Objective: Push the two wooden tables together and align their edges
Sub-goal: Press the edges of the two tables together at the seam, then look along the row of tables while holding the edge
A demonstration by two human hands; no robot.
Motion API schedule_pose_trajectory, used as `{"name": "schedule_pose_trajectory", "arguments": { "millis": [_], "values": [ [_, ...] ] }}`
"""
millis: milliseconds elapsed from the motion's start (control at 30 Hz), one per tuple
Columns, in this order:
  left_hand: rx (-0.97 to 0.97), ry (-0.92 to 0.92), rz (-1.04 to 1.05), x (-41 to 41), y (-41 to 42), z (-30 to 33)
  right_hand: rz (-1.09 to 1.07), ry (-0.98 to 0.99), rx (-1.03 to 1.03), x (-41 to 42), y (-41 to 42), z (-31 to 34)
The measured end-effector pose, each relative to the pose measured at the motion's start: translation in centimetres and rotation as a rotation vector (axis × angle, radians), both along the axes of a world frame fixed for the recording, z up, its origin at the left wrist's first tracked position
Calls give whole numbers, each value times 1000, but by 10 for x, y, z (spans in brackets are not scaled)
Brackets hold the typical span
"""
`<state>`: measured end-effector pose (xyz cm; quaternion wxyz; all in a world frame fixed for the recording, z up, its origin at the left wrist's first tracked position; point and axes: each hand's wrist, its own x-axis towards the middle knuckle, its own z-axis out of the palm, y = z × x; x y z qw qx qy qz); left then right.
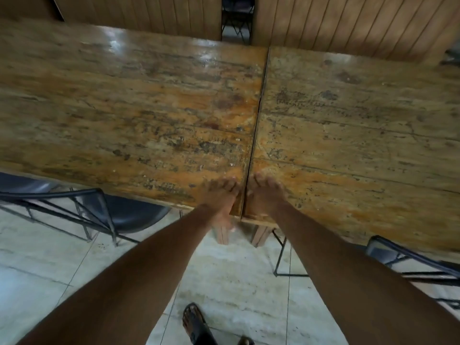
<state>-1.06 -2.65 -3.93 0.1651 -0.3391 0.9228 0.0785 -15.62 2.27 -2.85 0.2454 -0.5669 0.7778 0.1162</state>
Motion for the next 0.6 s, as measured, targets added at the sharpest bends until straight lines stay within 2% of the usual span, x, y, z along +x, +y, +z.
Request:
{"name": "schedule_pose_trajectory", "arguments": {
  "millis": [167,333,600],
  "values": [
    [-96,64,-6,49,-13,46,111,29,-100,42,9,57],
    [-226,133,59,123,-41,109,167,66,-227,101,-22,124],
    [-417,196,258,326,-102,208,449,1,-437,294,-111,227]
  ]
}}
